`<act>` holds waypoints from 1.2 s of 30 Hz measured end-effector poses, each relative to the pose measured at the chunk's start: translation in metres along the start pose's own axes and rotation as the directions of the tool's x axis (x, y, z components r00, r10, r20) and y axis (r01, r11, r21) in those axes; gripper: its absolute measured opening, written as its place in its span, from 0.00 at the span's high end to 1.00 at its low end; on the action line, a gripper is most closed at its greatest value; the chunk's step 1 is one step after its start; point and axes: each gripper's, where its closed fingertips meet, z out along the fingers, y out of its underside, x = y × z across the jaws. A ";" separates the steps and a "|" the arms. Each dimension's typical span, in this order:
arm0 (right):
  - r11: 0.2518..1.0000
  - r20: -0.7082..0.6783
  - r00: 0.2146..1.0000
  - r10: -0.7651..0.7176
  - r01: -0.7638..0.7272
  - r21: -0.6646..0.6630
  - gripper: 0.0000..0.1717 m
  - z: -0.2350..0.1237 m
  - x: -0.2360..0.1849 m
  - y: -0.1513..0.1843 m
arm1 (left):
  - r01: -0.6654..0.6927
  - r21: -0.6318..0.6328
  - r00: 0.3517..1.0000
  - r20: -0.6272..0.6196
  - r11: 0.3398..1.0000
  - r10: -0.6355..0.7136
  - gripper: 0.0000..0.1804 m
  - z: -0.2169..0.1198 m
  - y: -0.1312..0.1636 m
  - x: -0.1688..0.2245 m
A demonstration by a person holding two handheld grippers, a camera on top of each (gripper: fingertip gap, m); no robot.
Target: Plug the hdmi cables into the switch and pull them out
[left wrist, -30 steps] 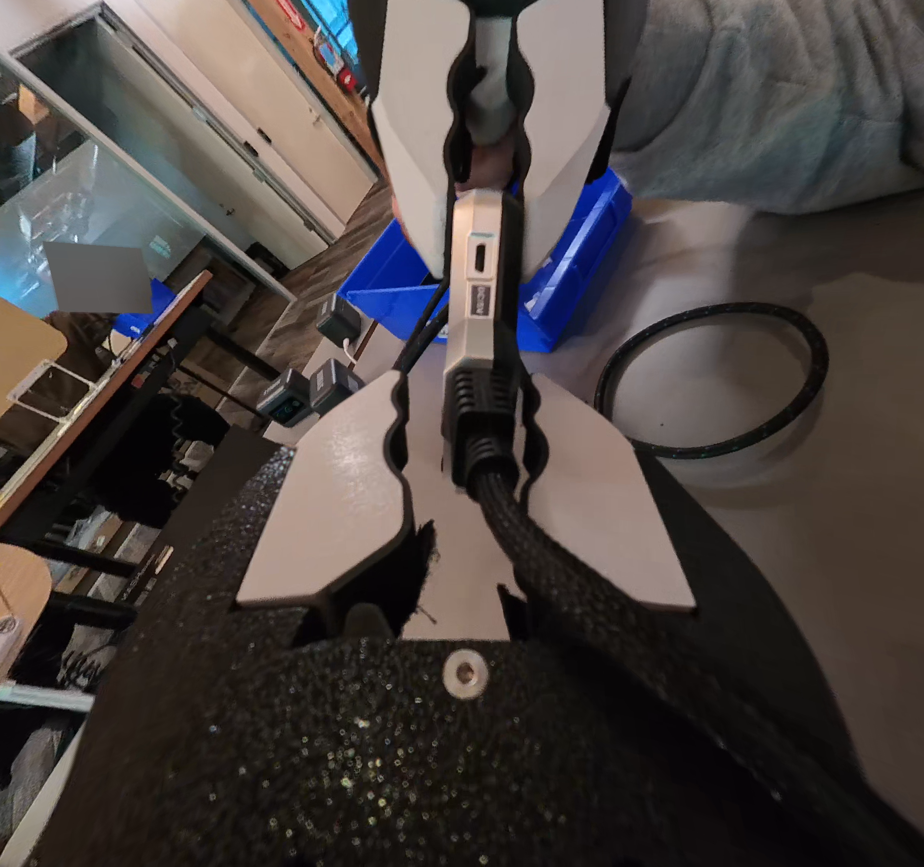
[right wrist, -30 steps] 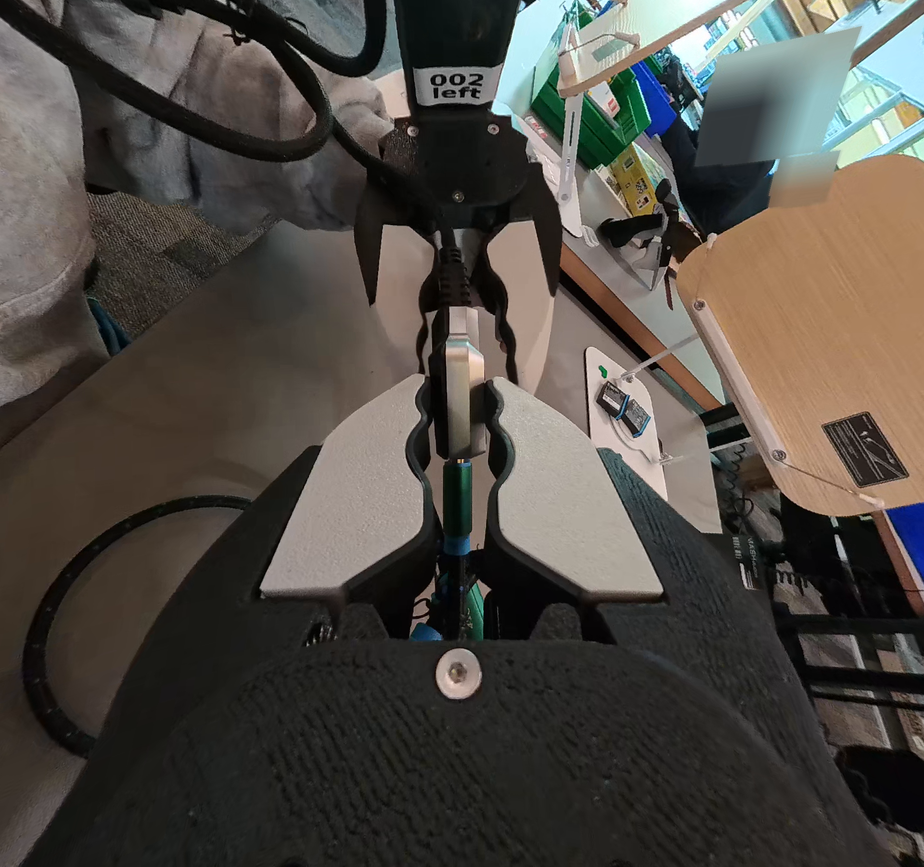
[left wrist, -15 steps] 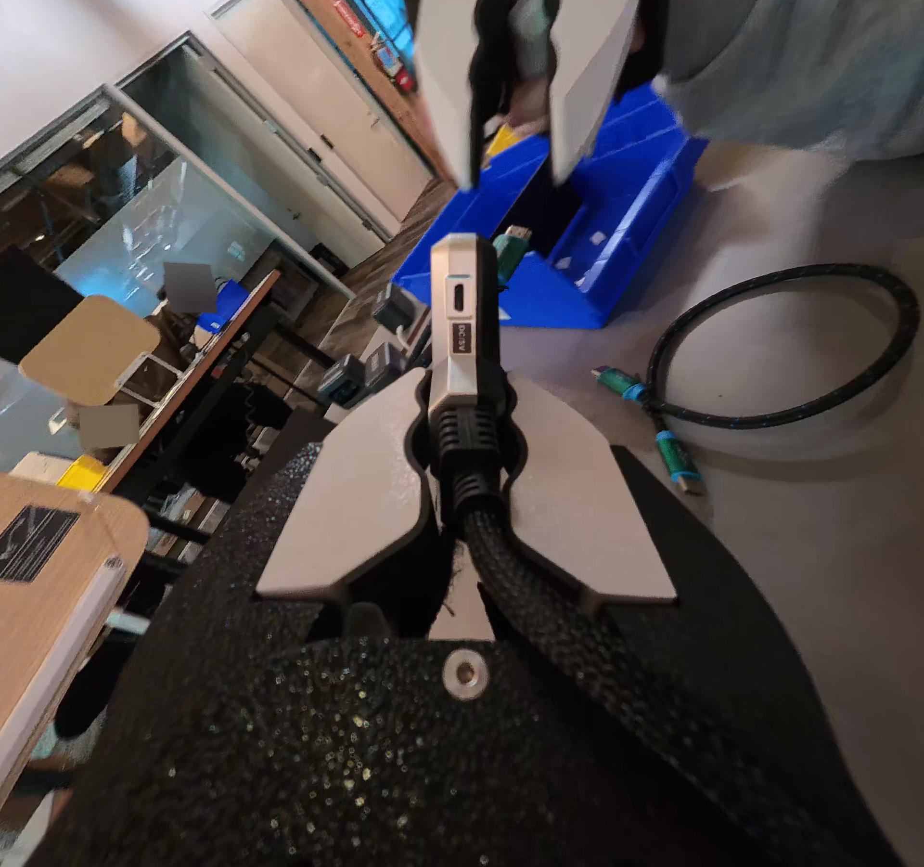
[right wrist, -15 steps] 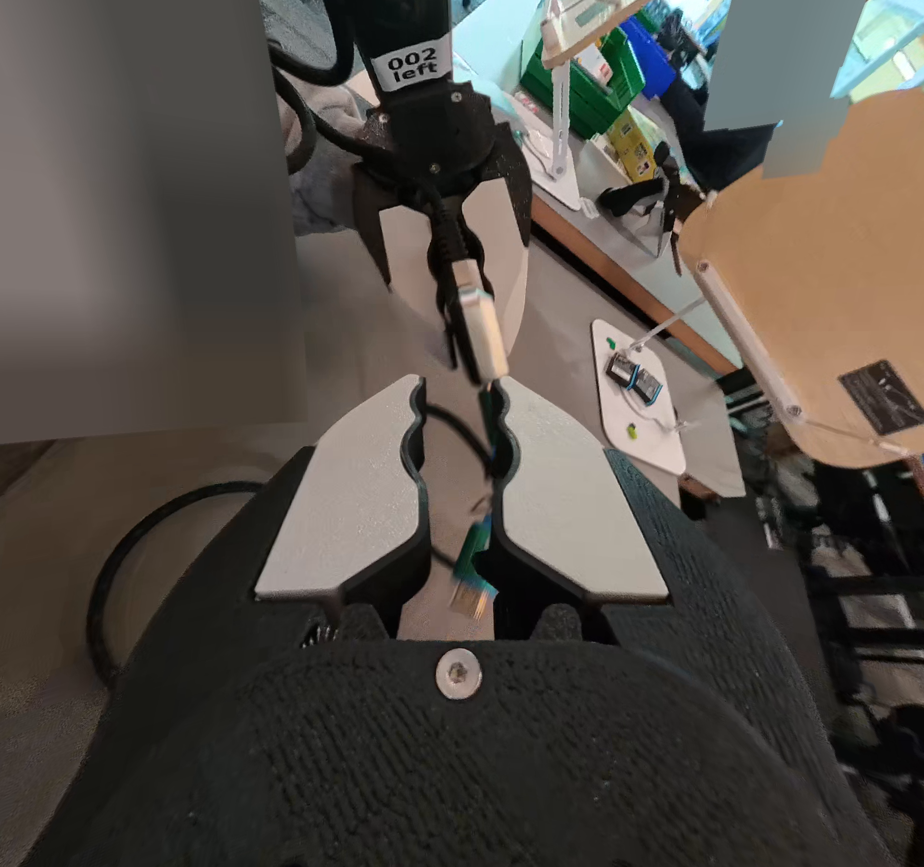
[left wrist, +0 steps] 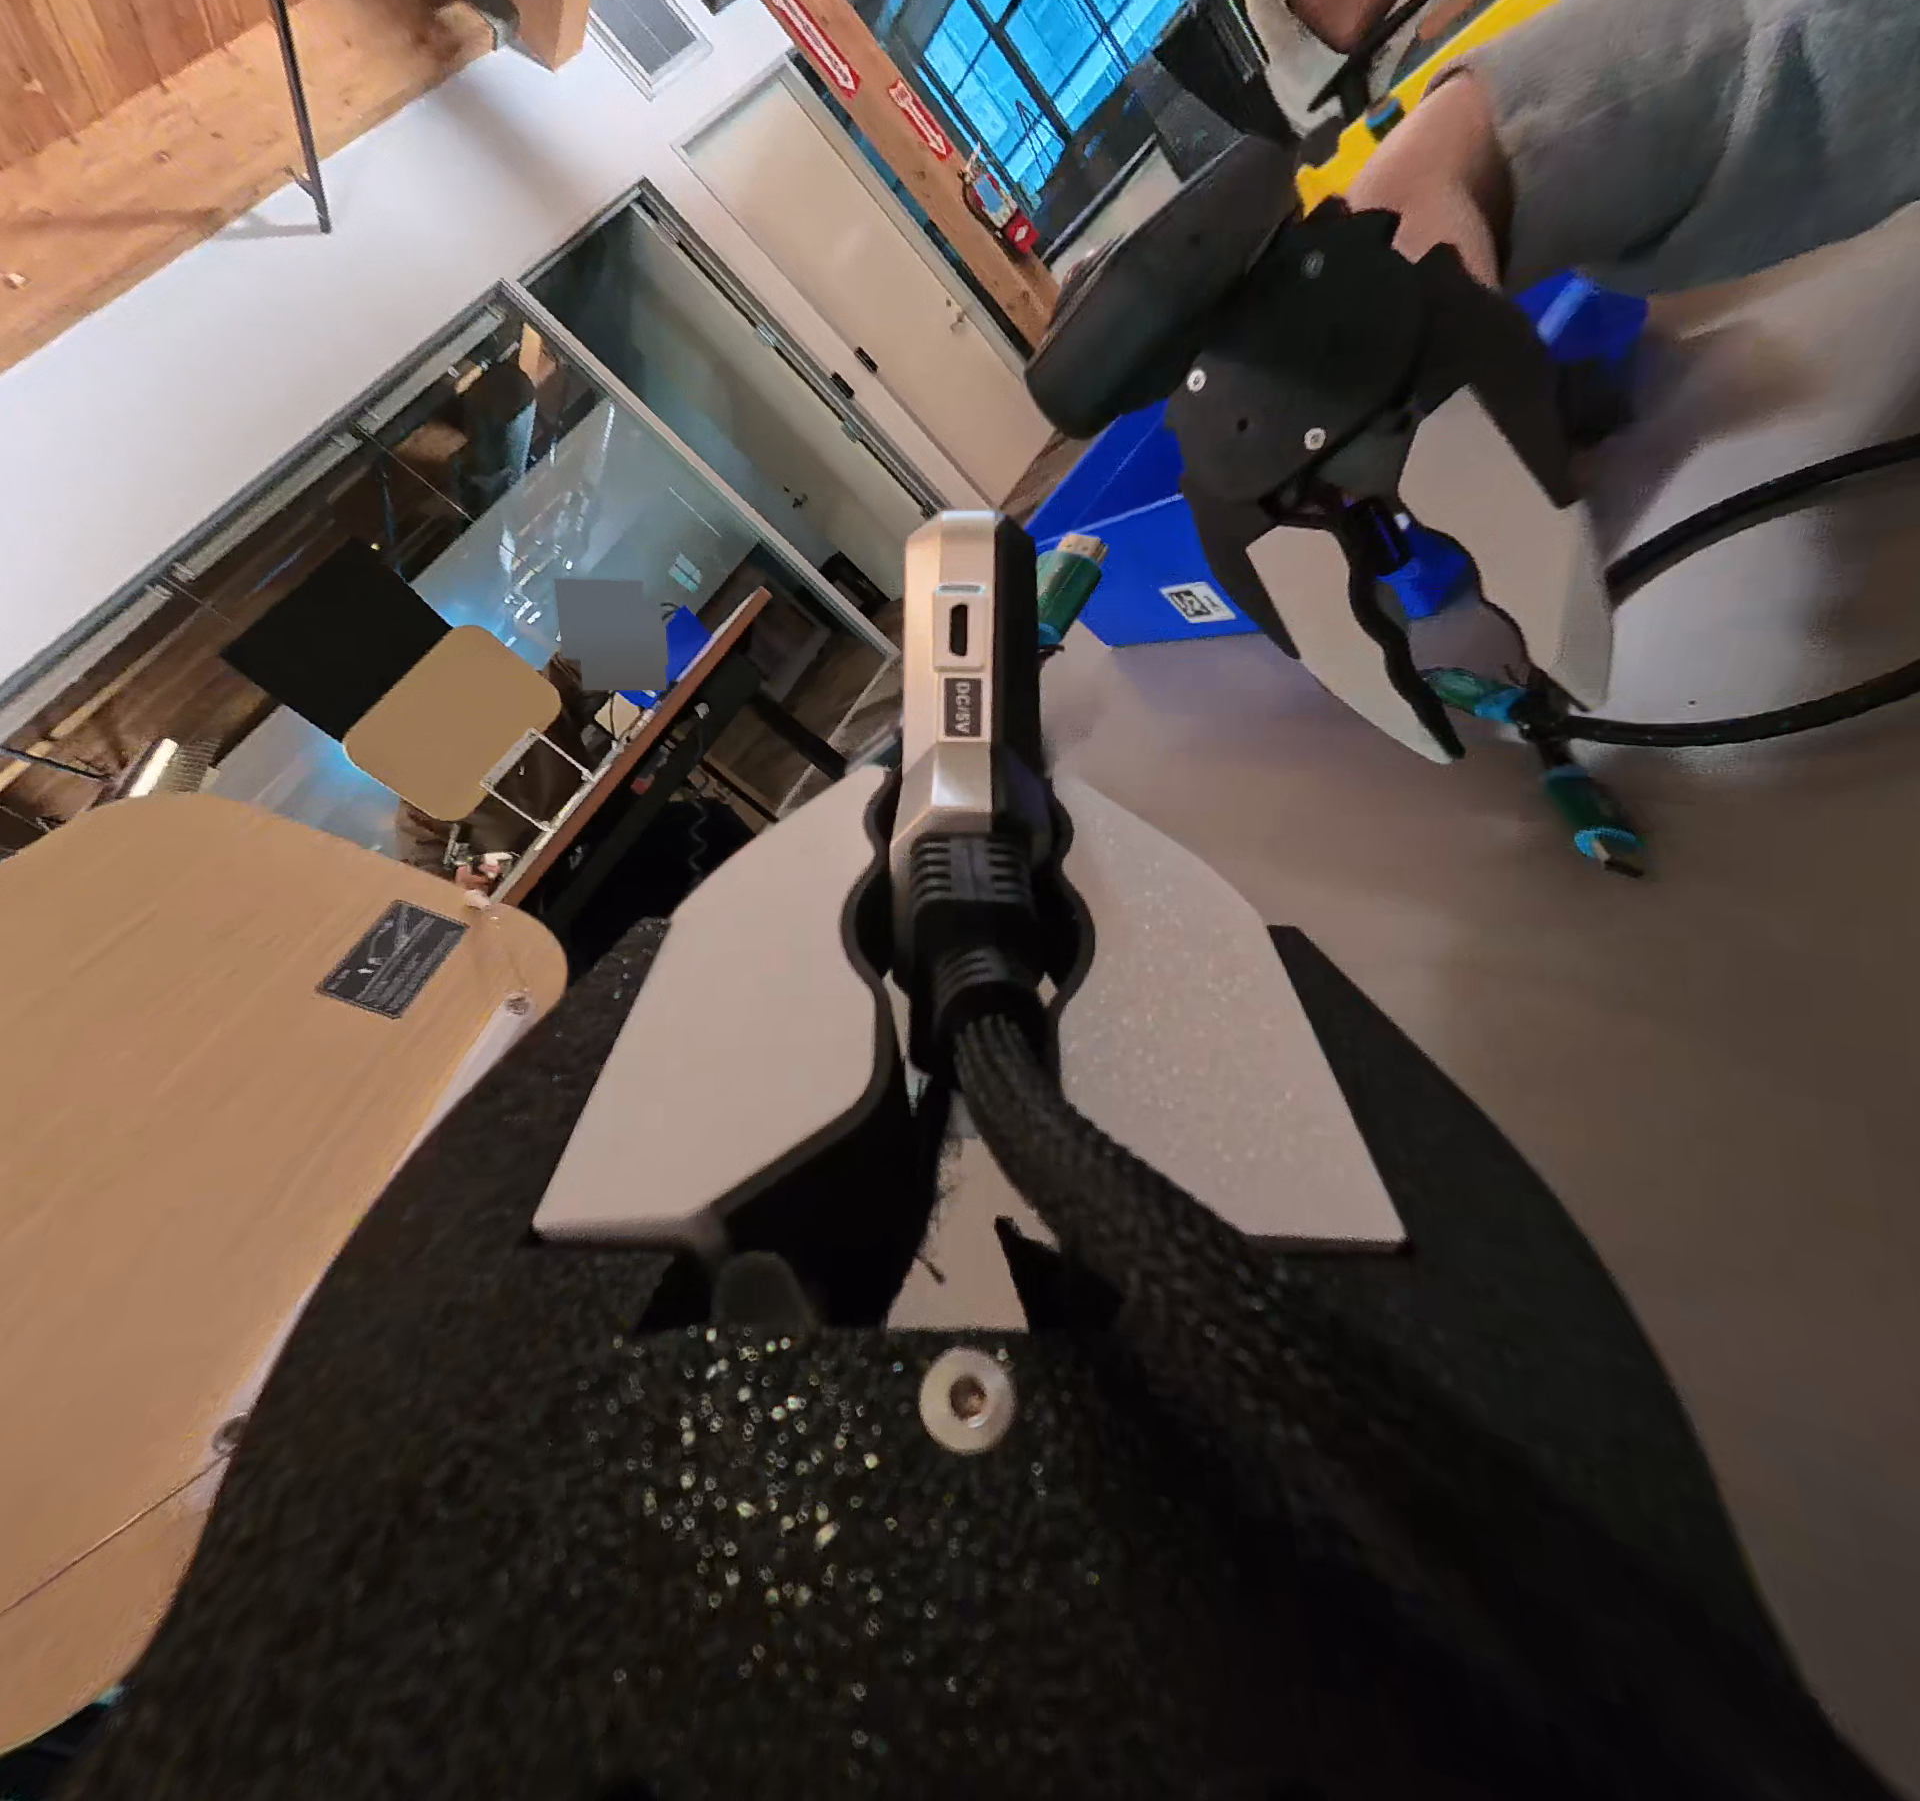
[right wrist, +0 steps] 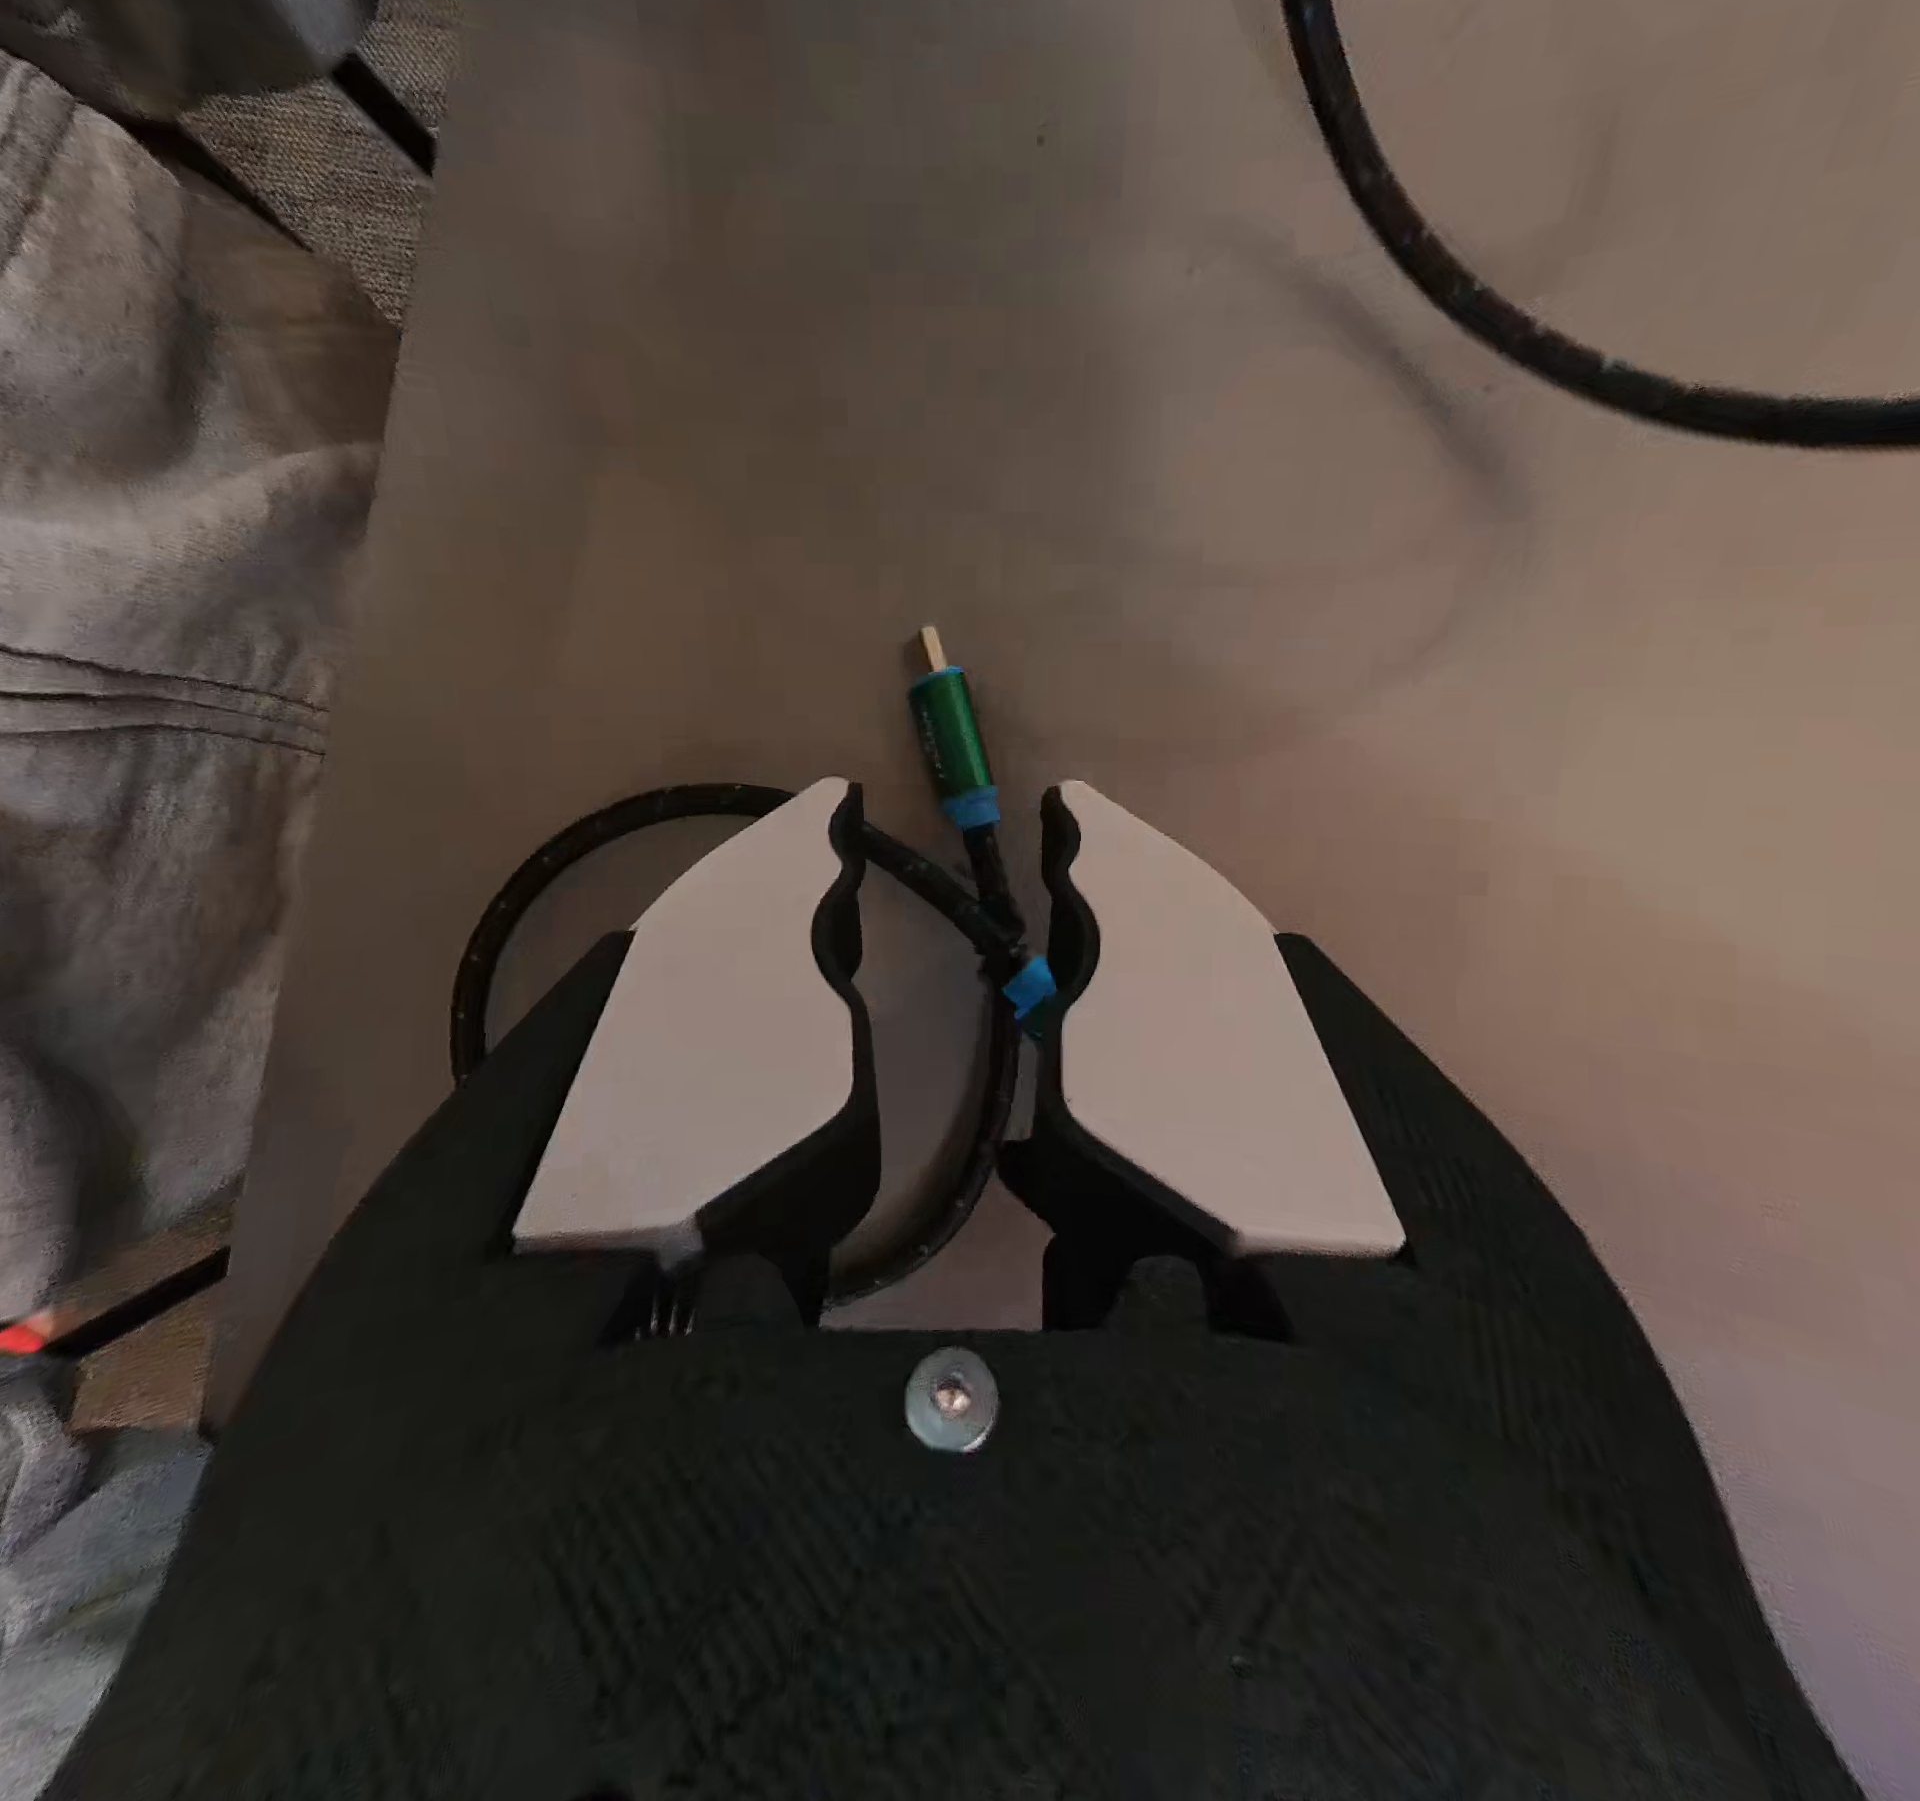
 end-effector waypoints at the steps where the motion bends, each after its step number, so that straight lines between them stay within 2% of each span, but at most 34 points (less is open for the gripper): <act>1: 1.000 0.000 1.000 0.017 -0.017 0.006 0.81 -0.004 0.004 -0.001 | -0.003 0.009 1.000 0.010 1.000 0.002 0.87 -0.004 -0.001 -0.004; 5: 0.992 -0.026 0.995 0.101 -0.099 0.073 0.80 -0.037 0.014 -0.001 | -0.005 0.055 0.998 0.066 0.998 0.001 0.87 -0.018 -0.004 -0.022; 8: 0.987 -0.091 0.984 0.154 -0.149 0.057 0.79 -0.060 0.016 0.013 | -0.016 0.073 0.995 0.104 0.997 0.008 0.87 -0.024 -0.003 -0.029; 13: 0.977 -0.110 0.971 0.212 -0.207 0.060 0.79 -0.072 0.003 0.027 | -0.036 0.082 0.996 0.087 0.996 0.029 0.87 -0.025 0.003 -0.029; 18: 0.990 -0.194 0.973 0.127 -0.137 -0.037 0.78 -0.058 -0.002 0.028 | -0.033 0.099 0.996 0.091 0.995 0.024 0.87 -0.030 0.007 -0.030; 23: 0.993 -0.199 0.975 -0.099 0.084 -0.082 0.79 -0.025 0.004 -0.001 | -0.016 0.139 0.997 0.078 0.990 0.005 0.87 -0.035 0.005 -0.023; 25: 0.983 -0.144 0.978 -0.151 0.133 -0.127 0.81 -0.008 0.006 -0.003 | -0.020 0.146 0.997 0.078 0.989 0.009 0.87 -0.036 0.003 -0.022; 29: 0.991 0.044 0.999 -0.002 0.008 -0.136 0.83 0.015 0.000 -0.006 | -0.014 0.158 0.997 0.071 0.987 0.003 0.87 -0.037 0.000 -0.022; 36: 0.961 0.119 0.992 0.041 -0.007 -0.276 0.84 0.030 0.000 0.010 | -0.012 0.161 0.996 0.084 0.987 -0.001 0.87 -0.041 0.002 -0.025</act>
